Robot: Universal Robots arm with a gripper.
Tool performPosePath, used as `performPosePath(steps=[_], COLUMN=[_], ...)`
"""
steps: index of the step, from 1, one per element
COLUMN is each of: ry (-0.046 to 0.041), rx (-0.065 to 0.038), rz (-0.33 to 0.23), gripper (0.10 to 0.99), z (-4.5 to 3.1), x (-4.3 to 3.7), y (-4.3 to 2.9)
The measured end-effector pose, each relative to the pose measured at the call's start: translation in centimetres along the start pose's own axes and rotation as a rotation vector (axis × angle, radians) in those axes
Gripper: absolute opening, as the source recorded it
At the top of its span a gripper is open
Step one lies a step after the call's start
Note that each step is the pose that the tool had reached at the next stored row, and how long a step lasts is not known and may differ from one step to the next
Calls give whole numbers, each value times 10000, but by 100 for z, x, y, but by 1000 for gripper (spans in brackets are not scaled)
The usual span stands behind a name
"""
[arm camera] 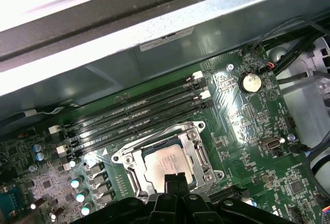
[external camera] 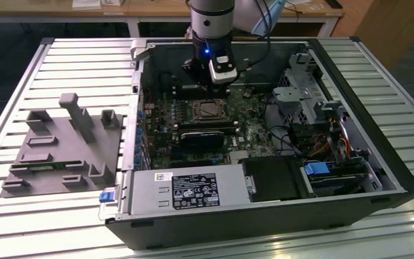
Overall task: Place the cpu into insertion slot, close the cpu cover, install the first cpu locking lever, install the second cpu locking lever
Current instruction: 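Install the second cpu locking lever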
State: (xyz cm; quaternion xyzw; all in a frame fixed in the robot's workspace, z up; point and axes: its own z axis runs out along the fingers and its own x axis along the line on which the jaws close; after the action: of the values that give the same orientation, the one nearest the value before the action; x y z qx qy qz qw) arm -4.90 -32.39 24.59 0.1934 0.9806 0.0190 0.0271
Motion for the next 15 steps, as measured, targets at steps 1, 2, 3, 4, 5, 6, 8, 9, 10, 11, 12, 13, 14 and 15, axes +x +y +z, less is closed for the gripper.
performPosePath(steps=[1, 2, 3, 4, 5, 6, 8, 9, 10, 11, 12, 13, 14, 15], ry=[0, 0, 1, 1, 1, 0, 0, 0, 1, 1, 1, 2, 2, 3], rx=[-1, 0, 2, 2, 2, 0, 0, 0, -1, -1, -1, -1, -1, -2], rz=[-1, -1, -1, -2, -2, -2, -5, -8, -12, -19, -26, -34, -42, -49], gripper=[102, 102, 102, 102, 102, 102, 102, 102, 102, 102, 102, 102, 102, 102], z=[0, 0, -1, -1, -1, -1, -1, -1, -2, -2, -2, -3, -3, -3], x=[0, 0, -1, -2, -4, -6, -11, -14, -16, -19, -21, -24, -27, -30], y=[0, 0, -2, -5, -8, -13, -26, -33, -39, -46, -52, -59, -66, -74])
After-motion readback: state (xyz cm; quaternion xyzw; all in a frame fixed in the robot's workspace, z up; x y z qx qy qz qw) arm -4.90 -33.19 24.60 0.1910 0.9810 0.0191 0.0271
